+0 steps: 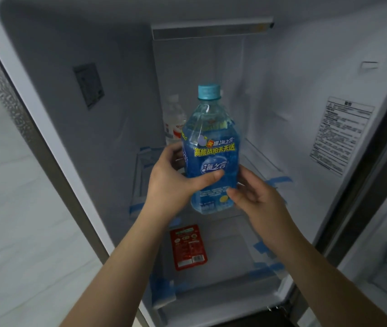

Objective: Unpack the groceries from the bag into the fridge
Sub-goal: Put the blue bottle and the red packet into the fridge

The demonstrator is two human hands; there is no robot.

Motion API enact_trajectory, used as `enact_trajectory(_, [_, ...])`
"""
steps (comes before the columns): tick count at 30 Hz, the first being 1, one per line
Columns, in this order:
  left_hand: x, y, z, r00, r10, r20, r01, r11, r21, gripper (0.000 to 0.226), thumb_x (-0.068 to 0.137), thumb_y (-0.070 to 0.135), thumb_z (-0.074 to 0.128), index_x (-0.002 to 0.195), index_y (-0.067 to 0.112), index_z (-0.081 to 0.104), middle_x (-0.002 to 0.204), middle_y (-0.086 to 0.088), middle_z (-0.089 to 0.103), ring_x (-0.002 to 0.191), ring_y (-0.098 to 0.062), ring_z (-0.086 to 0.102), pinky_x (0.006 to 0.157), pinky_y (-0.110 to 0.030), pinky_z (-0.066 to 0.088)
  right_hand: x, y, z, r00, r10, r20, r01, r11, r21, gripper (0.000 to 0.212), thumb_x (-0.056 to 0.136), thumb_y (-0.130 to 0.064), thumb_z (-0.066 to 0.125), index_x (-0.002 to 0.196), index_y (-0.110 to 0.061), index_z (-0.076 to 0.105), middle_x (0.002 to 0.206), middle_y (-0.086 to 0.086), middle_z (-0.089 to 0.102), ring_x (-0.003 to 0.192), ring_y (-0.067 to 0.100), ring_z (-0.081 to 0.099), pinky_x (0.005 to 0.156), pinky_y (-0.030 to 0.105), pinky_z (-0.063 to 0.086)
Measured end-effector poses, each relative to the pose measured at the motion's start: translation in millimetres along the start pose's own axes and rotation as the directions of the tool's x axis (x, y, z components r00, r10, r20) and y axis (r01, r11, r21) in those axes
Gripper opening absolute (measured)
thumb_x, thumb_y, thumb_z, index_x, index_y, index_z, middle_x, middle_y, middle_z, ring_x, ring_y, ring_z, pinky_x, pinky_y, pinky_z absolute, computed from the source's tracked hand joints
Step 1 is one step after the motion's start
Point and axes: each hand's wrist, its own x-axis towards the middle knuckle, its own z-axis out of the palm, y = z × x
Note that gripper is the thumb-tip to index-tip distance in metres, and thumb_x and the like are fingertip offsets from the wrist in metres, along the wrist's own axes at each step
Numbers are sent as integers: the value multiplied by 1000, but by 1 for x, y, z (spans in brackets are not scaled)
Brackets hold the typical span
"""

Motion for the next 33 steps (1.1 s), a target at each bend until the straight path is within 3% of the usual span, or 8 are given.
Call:
enact_trajectory(6, [28, -8, 15, 999, -50, -15, 50, 999, -21, 80, 47, 51, 92, 117, 28, 60, 111, 11, 71, 105, -8, 67, 93, -42, 55, 36, 26, -6, 1000, -4, -10, 3, 1000, -7, 49, 96, -24, 55, 143, -34, 41, 134, -16, 57, 125, 6, 52, 100, 42, 48])
enact_trajectory(15, [59, -36, 26, 994, -98, -37, 99, 995, 9, 75, 51, 37, 95, 118, 28, 61, 112, 12, 71, 106, -4, 66, 94, -39, 55, 72, 59, 0, 1000, 0, -31, -4, 993, -118, 49, 98, -20, 50, 145, -29, 38, 127, -15, 61, 112, -6, 56, 93, 16, 47])
enact_trajectory(19, [71, -51, 28, 994, -96, -47, 98, 994, 44, 75, 50, 43, 93, 118, 25, 65, 109, 9, 72, 102, -8, 68, 90, -39, 57, 82, 67, 5, 999, -2, -36, -3, 991, -131, 50, 98, -17, 50, 146, -27, 37, 122, -19, 59, 106, -16, 54, 86, 5, 42])
enact_trajectory(24, [78, -63, 28, 989, -139, -55, 141, 989, 47, 65, 59, 29, 93, 118, 23, 65, 106, 11, 73, 97, 1, 66, 74, -17, 55, 93, 77, 5, 999, 0, -37, -7, 984, -179, 50, 99, -19, 50, 145, -32, 37, 124, -15, 61, 109, -9, 56, 88, 9, 44])
enact_trajectory(26, [80, -67, 28, 987, -152, -49, 154, 986, 58, 65, 60, 30, 92, 119, 24, 65, 107, 13, 72, 97, 2, 65, 70, -14, 52, 96, 81, 6, 999, 3, -39, -11, 982, -190, 50, 98, -18, 50, 145, -32, 37, 125, -16, 60, 109, -8, 56, 87, 8, 43])
enact_trajectory(30, [86, -75, 29, 986, -165, -35, 167, 982, 83, 60, 61, 29, 92, 116, 24, 66, 105, 14, 72, 92, 5, 65, 74, -18, 53, 102, 87, 8, 998, 21, -60, -31, 985, -171, 51, 97, -13, 53, 144, -28, 40, 123, -14, 60, 103, -15, 55, 84, 4, 42])
enact_trajectory(33, [90, -84, 29, 987, -162, -11, 163, 982, 99, 61, 61, 25, 93, 115, 23, 66, 106, 11, 72, 94, 1, 66, 81, -28, 57, 104, 94, 9, 997, 26, -72, -40, 979, -198, 49, 95, -12, 56, 141, -28, 45, 117, -13, 64, 102, -10, 58, 85, 8, 46])
